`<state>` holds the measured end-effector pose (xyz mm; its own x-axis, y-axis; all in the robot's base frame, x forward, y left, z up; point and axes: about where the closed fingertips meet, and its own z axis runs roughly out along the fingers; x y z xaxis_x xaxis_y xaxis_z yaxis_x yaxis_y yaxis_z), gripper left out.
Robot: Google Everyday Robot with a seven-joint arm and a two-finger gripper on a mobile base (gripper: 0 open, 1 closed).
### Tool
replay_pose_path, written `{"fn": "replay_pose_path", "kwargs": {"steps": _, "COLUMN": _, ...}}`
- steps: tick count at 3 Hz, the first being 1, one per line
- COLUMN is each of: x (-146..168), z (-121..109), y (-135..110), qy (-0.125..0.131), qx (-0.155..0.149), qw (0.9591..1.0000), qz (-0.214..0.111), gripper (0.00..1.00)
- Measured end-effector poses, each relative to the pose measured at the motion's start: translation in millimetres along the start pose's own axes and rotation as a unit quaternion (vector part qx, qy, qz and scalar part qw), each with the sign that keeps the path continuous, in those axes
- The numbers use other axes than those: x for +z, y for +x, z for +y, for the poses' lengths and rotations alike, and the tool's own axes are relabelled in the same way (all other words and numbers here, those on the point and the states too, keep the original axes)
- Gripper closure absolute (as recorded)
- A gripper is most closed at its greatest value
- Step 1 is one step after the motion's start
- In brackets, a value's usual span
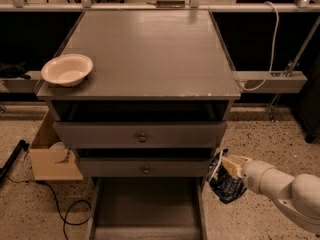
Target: Pick blue chip bag from bottom drawer and place on counter
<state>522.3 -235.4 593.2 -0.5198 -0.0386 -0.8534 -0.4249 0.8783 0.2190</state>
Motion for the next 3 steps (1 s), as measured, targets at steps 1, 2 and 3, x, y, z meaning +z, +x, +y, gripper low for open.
{"fn": "replay_pose_path", "kwargs": {"steps": 1, "x": -13.2, "z": 4.5, "y": -30.5, "qy": 0.01, "qx": -0.035, "qw": 0.9992, "qz": -0.015, "gripper": 1.0}}
{"fn": "replay_pose_path", "kwargs": {"steps": 2, "x": -27.7, "z": 3.8, "y": -58.0, "qy": 0.021, "qx": -0.061, "qw": 0.9975, "qz": -0.028, "gripper": 1.0}}
{"fn": "replay_pose_path", "kwargs": {"steps": 3, "x": -43.3, "z": -0.4, "y": -82.3, "qy": 0.032, "qx": -0.079, "qw": 0.9955, "qz": -0.041, "gripper": 1.0}}
